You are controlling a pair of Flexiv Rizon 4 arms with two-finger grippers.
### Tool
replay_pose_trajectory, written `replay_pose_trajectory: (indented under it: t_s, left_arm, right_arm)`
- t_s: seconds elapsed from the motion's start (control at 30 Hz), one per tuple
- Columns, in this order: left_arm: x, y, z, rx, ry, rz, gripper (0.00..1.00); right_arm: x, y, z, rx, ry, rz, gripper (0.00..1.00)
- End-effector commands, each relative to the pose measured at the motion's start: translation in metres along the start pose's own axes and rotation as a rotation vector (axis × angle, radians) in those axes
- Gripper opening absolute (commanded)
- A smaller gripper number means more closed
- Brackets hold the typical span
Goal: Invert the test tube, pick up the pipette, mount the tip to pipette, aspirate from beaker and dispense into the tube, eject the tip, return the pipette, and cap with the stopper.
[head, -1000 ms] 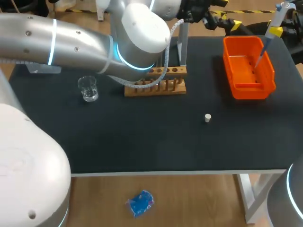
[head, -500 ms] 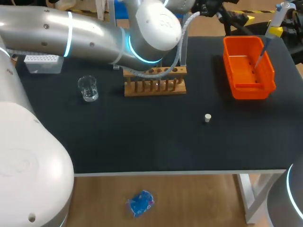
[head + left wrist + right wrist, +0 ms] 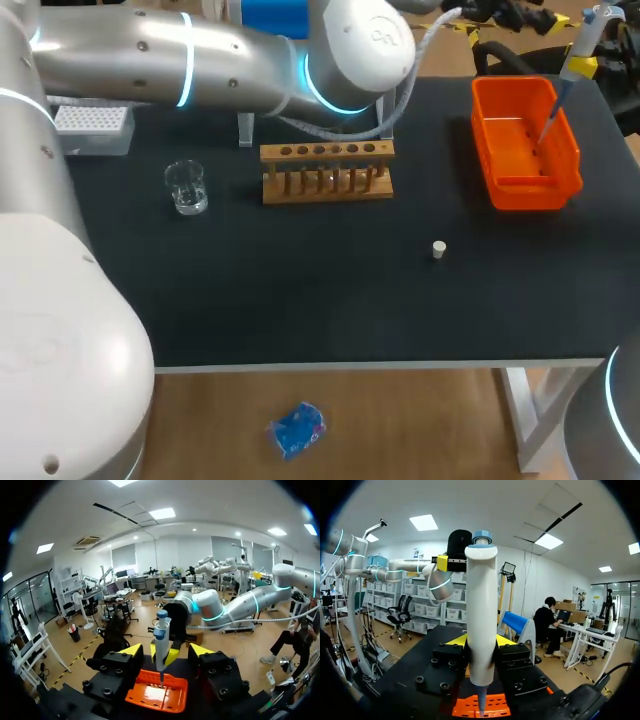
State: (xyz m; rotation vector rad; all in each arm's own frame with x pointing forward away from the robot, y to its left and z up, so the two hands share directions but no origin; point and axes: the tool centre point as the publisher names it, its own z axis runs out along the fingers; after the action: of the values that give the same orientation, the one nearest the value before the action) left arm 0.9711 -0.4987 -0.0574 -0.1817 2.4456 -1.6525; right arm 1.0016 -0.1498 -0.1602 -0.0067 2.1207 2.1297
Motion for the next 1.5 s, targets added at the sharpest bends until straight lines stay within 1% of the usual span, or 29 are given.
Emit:
replay_pose_trajectory:
  t_s: [0.03, 0.6, 0.63, 0.7, 0.77, 0.8, 0.83, 0.9, 0.93, 1.0, 1.17, 1.3, 1.37, 1.5]
  left_arm:
    - [-0.003, 0.003, 0.005, 0.018, 0.009, 0.002, 0.0]
    - [-0.003, 0.003, 0.005, 0.018, 0.009, 0.002, 0.0]
    - [-0.001, 0.005, 0.01, 0.057, 0.023, 0.015, 0.0]
    - [-0.001, 0.008, 0.015, 0.091, 0.033, 0.033, 0.0]
    - [-0.002, 0.007, 0.017, 0.175, 0.032, 0.036, 0.0]
    - [-0.002, 0.007, 0.017, 0.202, 0.04, 0.034, 0.0]
    - [-0.002, 0.007, 0.018, 0.223, 0.049, 0.028, 0.0]
    - [-0.003, 0.007, 0.02, 0.222, 0.057, 0.037, 0.0]
    - [-0.002, 0.005, 0.022, 0.262, 0.078, 0.039, 0.0]
    - [-0.001, 0.005, 0.027, 0.28, 0.093, 0.046, 0.0]
    - [-0.003, 0.002, 0.036, 0.391, 0.108, 0.037, 0.0]
    - [-0.006, -0.004, 0.042, 0.418, 0.106, 0.052, 0.0]
    - [-0.008, -0.007, 0.042, 0.424, 0.075, 0.079, 0.0]
    - [-0.008, -0.007, 0.042, 0.424, 0.075, 0.079, 0.0]
  right_arm:
    - [-0.002, 0.0, -0.001, 0.0, 0.006, -0.001, 0.0]
    - [-0.002, 0.0, -0.001, 0.0, 0.006, -0.001, 0.0]
    - [-0.002, 0.0, -0.001, 0.0, 0.006, -0.001, 0.0]
    - [-0.002, 0.0, -0.001, 0.0, 0.006, -0.001, 0.0]
    - [-0.002, 0.0, -0.001, 0.0, 0.006, -0.001, 0.0]
    - [-0.002, 0.0, -0.001, 0.0, 0.006, -0.001, 0.0]
    - [-0.002, 0.0, -0.001, 0.0, 0.006, -0.001, 0.0]
    - [-0.002, 0.0, -0.001, 0.0, 0.006, -0.001, 0.0]
    - [-0.002, 0.0, -0.001, 0.0, 0.006, -0.001, 0.0]
    - [-0.002, 0.0, -0.001, 0.0, 0.006, -0.001, 0.0]
    - [-0.002, 0.0, -0.001, 0.0, 0.006, -0.001, 0.0]
    - [-0.002, 0.0, -0.001, 0.0, 0.006, -0.001, 0.0]
    - [-0.002, 0.0, -0.001, 0.0, 0.006, -0.001, 0.0]
    - [-0.002, 0.0, -0.001, 0.0, 0.006, -0.001, 0.0]
